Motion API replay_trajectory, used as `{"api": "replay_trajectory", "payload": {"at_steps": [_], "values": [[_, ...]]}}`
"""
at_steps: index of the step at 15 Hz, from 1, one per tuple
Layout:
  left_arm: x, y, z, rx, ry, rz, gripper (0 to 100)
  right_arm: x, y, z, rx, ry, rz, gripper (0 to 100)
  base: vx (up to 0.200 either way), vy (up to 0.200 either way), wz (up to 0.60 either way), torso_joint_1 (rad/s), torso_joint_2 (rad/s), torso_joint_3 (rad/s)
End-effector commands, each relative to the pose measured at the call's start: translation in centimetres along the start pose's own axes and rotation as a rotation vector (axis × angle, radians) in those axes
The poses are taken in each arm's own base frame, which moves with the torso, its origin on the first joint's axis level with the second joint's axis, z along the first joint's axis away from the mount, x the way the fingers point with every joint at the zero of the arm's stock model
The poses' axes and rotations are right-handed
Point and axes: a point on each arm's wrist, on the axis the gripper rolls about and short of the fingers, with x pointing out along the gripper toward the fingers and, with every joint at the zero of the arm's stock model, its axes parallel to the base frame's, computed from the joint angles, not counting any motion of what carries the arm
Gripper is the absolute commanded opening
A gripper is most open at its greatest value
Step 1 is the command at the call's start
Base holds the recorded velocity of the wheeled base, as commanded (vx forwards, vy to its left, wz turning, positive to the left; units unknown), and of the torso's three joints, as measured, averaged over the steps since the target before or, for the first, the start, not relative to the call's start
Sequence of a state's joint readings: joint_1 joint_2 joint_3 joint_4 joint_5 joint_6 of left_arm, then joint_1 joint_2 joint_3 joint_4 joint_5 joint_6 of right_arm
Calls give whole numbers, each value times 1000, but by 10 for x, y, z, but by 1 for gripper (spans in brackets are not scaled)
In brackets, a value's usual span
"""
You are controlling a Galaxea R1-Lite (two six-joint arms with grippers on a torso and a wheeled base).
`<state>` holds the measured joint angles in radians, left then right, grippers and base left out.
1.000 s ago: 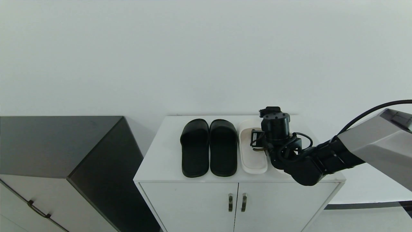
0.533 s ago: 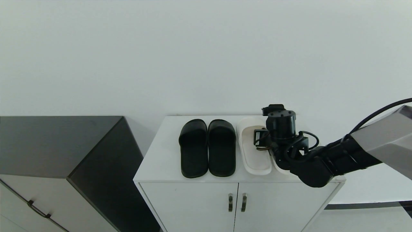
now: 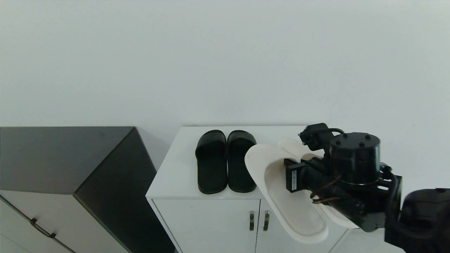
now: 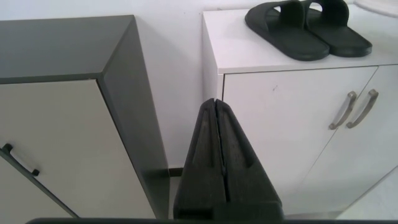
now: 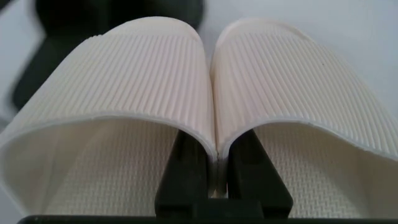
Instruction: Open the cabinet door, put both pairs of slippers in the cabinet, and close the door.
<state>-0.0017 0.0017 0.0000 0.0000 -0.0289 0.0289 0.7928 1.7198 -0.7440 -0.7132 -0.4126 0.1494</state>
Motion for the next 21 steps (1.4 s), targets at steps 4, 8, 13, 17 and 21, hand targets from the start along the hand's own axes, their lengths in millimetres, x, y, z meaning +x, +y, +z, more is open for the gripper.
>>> {"api": "replay_trajectory", "payload": {"at_steps": [4, 8, 13, 17, 21], "values": [[0, 0, 0, 0, 0, 0, 0, -47, 1, 5, 0, -28, 161, 0, 0, 0, 0, 0, 0, 0], [0, 0, 0, 0, 0, 0, 0, -46, 1, 3, -4, -20, 161, 0, -150, 0, 0, 3, 1, 1], [0, 0, 0, -1, 0, 0, 0, -47, -1, -1, -8, -7, 154, 0, -200, 0, 0, -4, 0, 1], [0, 0, 0, 0, 0, 1, 0, -45, -5, -8, -38, 14, 134, 0, -150, 0, 0, 4, 1, 2], [0, 0, 0, 0, 0, 1, 0, -45, -5, -9, -42, 17, 137, 0, 0, 0, 0, 0, 0, 0]]}}
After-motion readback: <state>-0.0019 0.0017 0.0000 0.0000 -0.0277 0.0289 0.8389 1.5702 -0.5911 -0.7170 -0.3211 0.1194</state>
